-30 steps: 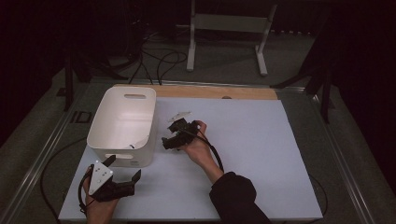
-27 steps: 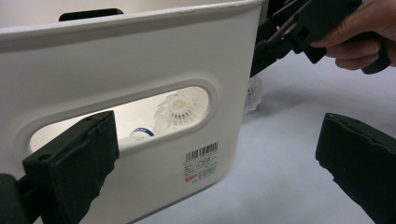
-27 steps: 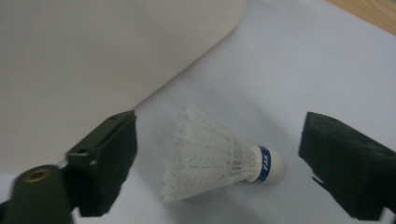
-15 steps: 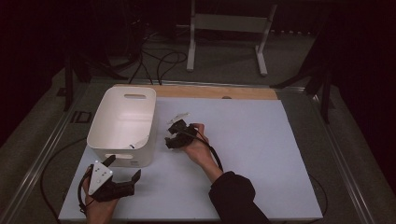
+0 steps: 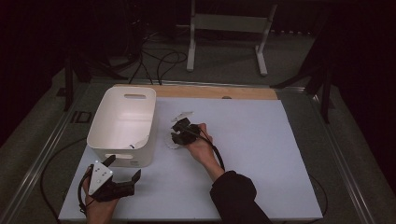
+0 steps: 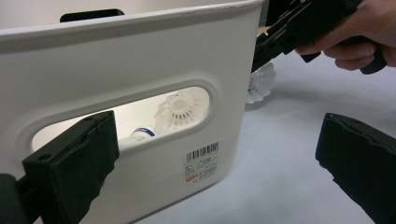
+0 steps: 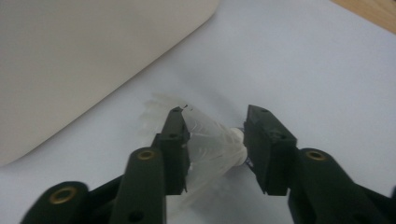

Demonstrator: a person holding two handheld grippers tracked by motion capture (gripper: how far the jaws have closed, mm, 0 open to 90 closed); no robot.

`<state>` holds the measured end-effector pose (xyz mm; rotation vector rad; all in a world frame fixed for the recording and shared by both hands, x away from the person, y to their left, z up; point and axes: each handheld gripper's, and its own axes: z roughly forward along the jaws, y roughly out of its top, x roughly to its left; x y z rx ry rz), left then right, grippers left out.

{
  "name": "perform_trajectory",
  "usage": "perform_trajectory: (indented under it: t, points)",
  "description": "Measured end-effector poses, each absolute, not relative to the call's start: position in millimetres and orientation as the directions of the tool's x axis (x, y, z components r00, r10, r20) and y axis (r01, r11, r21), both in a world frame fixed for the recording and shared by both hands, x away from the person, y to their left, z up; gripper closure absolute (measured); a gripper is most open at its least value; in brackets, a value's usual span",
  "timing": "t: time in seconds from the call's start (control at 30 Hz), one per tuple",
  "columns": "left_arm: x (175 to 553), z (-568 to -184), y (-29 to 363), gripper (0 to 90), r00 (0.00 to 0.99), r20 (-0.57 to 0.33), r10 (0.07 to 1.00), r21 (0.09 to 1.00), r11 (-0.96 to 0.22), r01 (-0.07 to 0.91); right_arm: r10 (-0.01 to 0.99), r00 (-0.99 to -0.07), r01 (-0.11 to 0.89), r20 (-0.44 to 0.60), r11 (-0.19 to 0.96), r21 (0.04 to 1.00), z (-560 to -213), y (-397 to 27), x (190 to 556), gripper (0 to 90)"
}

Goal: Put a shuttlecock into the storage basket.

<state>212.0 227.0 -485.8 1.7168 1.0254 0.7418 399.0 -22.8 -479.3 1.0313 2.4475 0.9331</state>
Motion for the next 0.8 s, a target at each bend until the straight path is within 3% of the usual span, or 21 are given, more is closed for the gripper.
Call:
perform_trajectory:
  t: [0.43, 0.53, 0.8]
  points:
    - [212.0, -485.8, 226.8, 0.0, 0.461, 0.024, 0.887, 0.937, -0.18, 0.299, 0.74, -0.672, 0.526, -0.036, 0.511, 0.68, -480.7, -28.7, 403.1, 76.2]
    - [212.0, -485.8, 226.8, 0.0, 0.46, 0.024, 0.888, 0.937, -0.18, 0.299, 0.743, -0.668, 0.526, -0.036, 0.506, 0.683, -479.1, -31.7, 403.9, 85.7]
    - [212.0, -485.8, 226.9, 0.0, 0.459, 0.024, 0.888, 0.937, -0.18, 0.3, 0.749, -0.662, 0.531, -0.03, 0.497, 0.686, -479.3, -31.3, 403.5, 88.6]
